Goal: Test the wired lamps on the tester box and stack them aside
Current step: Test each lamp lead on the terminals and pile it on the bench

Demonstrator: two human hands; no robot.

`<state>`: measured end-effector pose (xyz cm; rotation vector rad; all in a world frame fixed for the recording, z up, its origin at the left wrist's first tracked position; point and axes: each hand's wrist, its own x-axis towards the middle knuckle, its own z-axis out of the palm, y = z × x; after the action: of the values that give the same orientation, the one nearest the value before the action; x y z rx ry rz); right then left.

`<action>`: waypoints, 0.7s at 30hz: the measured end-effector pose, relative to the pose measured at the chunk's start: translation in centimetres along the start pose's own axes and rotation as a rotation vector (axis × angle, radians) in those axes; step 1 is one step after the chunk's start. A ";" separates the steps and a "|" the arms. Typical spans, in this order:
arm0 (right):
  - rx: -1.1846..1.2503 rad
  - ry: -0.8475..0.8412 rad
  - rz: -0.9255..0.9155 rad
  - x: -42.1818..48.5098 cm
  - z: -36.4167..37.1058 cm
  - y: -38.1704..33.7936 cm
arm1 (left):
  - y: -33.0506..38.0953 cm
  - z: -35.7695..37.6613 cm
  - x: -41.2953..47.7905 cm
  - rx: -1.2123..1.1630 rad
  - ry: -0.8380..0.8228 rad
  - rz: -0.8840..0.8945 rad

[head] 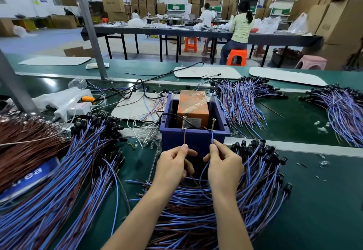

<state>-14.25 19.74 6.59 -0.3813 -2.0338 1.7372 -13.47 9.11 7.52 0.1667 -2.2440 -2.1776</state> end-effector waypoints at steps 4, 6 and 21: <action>0.019 0.005 0.011 0.2 0.0 0.2 | 0.0 -0.1 0.1 -0.010 0.001 -0.006; 0.024 -0.002 0.013 0.4 0.0 0.3 | 0.0 -0.1 0.2 -0.015 0.000 -0.015; 0.082 -0.089 -0.002 0.2 -0.2 0.6 | 0.2 -0.3 -0.7 -0.071 -0.062 0.001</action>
<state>-14.35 20.12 6.01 -0.2804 -2.0146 1.8604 -12.79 8.87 7.82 0.0978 -2.1929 -2.2886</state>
